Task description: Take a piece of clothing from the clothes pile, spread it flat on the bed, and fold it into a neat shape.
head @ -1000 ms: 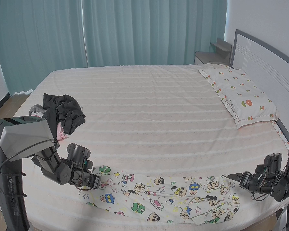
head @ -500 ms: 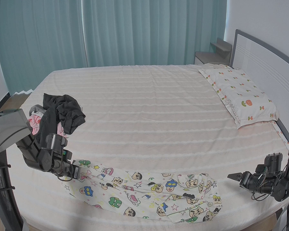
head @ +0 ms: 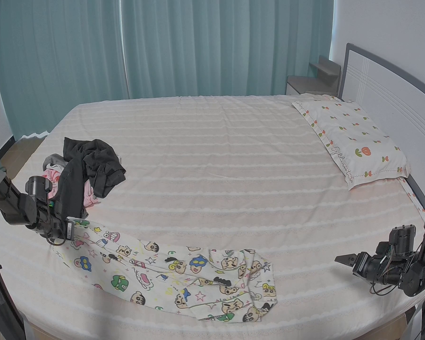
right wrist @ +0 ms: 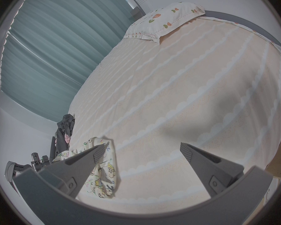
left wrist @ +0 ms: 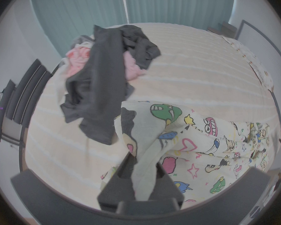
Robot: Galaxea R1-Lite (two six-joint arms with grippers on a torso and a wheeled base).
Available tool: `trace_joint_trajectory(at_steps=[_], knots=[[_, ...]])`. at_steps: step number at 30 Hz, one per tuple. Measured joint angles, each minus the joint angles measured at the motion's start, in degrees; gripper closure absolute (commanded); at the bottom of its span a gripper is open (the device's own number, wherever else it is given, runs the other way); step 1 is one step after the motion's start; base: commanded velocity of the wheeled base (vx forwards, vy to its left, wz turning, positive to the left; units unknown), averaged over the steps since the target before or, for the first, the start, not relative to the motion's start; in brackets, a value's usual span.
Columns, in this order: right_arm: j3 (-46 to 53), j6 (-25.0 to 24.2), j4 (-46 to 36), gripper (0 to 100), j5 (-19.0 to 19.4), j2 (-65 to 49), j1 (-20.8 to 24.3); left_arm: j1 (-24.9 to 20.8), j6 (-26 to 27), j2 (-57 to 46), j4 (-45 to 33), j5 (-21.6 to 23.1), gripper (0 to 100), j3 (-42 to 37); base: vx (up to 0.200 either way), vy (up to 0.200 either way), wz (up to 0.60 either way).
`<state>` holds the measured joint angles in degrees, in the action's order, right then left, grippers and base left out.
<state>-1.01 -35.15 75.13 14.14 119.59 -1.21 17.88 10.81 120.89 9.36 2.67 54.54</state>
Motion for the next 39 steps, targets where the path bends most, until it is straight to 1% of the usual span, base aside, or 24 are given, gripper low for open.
trace_joint_trajectory(at_steps=[4, 7, 9, 12, 16, 19, 28, 30, 31, 35, 39], knots=[[0.0, 0.0, 0.0, 0, 0.0, 0.0, -0.2, 2.3, 0.0, -1.2, -5.4, -0.2, 100, 3.9, 0.000, 0.000, 0.00], [0.0, 0.0, 0.1, 0, 0.0, 0.0, -0.4, 3.2, 0.0, -2.4, -7.0, -0.8, 100, 5.4, 0.000, 0.000, 0.00], [0.0, 0.0, 0.1, 0, 0.0, 0.0, -0.5, 3.0, -0.1, -3.5, -7.6, -1.4, 100, 5.7, 0.000, 0.000, 0.00], [0.0, 0.0, 0.1, 0, 0.1, 0.0, -0.7, 0.9, -0.3, -5.2, -8.1, -2.2, 100, 5.1, 0.000, 0.000, 0.00], [0.0, 0.1, 0.1, 0, 0.1, 0.0, -0.7, -3.6, -1.0, -7.9, -8.9, -3.1, 100, 3.5, 0.000, 0.000, 0.00], [0.0, 0.1, 0.1, 0, 0.1, 0.0, -0.7, -8.2, -3.0, -9.8, -10.0, -4.4, 100, 2.6, 0.000, 0.000, 0.00], [0.0, 0.1, 0.1, 0, 0.1, 0.0, -0.6, -26.2, -14.6, -13.0, -12.1, -10.2, 100, 2.2, 0.000, 0.000, 0.00], [0.0, 0.1, 0.1, 0, 0.1, 0.0, -0.6, -31.2, -18.1, -13.3, -12.3, -11.5, 100, 2.5, 0.000, 0.000, 0.00], [0.0, 0.1, 0.1, 0, 0.2, 0.0, -0.5, -32.5, -19.0, -13.3, -12.4, -11.8, 100, 2.6, 0.000, 0.000, 0.00], [0.0, 0.1, 0.1, 0, 0.1, 0.1, -0.5, -40.9, -27.1, -12.5, -12.6, -13.3, 100, 4.5, 0.000, 0.000, 0.00], [0.0, 0.1, 0.1, 0, 0.2, 0.2, -0.4, -47.8, -33.2, -9.9, -12.7, -14.1, 100, 7.9, 0.000, 0.000, 0.00]])
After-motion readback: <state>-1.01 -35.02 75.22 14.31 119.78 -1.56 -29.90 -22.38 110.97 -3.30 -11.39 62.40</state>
